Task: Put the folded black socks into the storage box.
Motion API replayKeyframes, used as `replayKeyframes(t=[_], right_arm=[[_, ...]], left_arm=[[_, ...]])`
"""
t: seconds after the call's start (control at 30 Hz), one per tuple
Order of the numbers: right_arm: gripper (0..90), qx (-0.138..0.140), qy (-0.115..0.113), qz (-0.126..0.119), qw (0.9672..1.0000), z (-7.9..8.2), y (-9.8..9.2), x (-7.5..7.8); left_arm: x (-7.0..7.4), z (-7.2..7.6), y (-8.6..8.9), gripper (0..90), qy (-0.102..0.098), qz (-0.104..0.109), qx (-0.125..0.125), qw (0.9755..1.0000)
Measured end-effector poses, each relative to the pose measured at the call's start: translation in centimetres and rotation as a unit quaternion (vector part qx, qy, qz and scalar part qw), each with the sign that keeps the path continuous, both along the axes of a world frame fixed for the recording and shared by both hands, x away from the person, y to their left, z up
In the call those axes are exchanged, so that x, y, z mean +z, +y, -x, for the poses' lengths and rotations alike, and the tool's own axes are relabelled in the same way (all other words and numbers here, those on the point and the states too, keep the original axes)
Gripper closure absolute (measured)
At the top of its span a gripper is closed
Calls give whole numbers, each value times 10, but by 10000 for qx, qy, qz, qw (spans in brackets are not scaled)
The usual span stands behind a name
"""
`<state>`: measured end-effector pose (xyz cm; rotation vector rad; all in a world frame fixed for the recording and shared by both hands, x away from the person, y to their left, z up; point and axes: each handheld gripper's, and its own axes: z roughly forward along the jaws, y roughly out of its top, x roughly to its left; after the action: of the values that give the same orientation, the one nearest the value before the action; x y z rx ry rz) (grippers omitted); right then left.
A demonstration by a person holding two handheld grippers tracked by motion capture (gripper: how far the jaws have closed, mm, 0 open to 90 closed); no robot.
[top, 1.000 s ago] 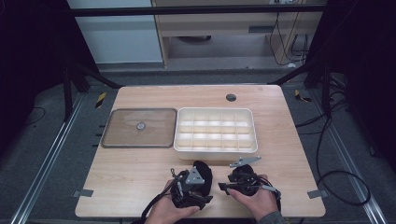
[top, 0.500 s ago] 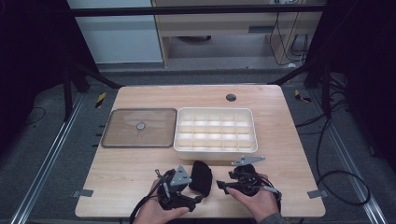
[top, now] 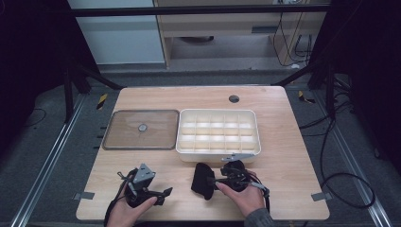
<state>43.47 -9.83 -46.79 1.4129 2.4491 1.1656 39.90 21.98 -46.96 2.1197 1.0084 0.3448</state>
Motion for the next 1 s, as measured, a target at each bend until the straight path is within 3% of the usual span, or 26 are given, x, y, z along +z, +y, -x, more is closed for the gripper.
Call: replayKeyframes(t=[0.07,0.23,0.4,0.67,1.0], right_arm=[[341,-9,91,72,9999,-5,8,-4],[354,-46,202,128,9997,-18,30,-10],[349,-81,289,330,9990,-23,46,-15],[369,-156,396,287,9987,-21,44,-18],[590,95,573,-46,9983,-21,42,-19]], left_arm=[[-7,-2,7,139,107,56,64,9999],[-11,-5,13,148,138,122,128,9997],[-14,-4,18,155,164,38,153,9997],[-15,-4,17,168,185,19,146,9997],[-17,-5,17,180,212,3,131,9997]])
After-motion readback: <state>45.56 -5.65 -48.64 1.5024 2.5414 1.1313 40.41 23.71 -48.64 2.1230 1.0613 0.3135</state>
